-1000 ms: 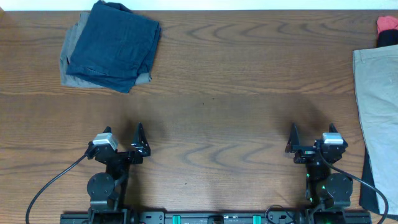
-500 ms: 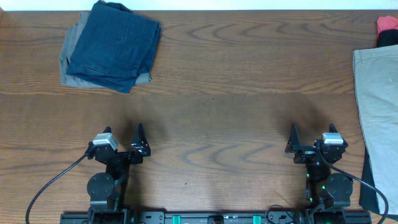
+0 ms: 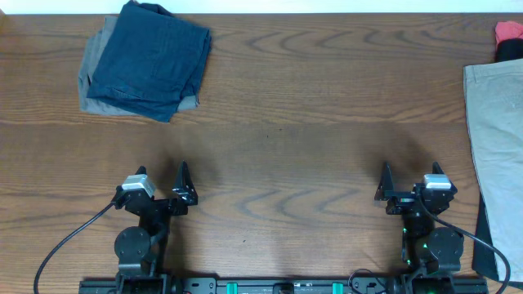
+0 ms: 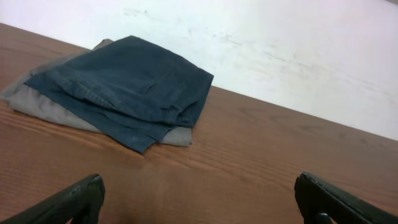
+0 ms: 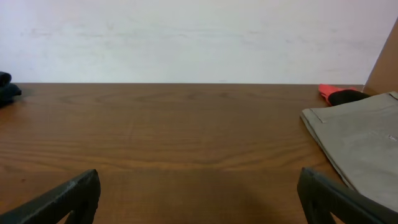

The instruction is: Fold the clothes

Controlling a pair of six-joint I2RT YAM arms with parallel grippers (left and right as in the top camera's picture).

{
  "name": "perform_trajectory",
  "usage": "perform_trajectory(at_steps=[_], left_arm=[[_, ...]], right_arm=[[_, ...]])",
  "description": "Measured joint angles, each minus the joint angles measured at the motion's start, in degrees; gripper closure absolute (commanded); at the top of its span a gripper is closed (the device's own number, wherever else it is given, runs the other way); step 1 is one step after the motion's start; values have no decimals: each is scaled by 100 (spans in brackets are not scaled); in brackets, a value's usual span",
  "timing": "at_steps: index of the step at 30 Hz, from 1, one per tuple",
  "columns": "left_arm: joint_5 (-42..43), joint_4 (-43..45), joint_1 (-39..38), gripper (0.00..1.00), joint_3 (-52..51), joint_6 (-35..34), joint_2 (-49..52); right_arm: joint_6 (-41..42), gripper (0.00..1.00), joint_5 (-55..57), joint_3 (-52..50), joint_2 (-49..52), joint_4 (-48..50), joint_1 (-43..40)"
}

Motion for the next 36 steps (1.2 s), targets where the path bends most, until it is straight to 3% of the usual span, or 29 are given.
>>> perform_trajectory(at_steps=[25, 28, 36], left_arm=[[-2, 2, 0, 2, 0, 0, 0], [0, 2, 0, 2, 0, 0, 0], [-2, 2, 0, 2, 0, 2, 0]], right_arm=[[129, 1, -81, -11, 0, 166, 0], [774, 1, -579, -15, -2, 446, -2], [3412, 1, -2715, -24, 0, 634, -2]])
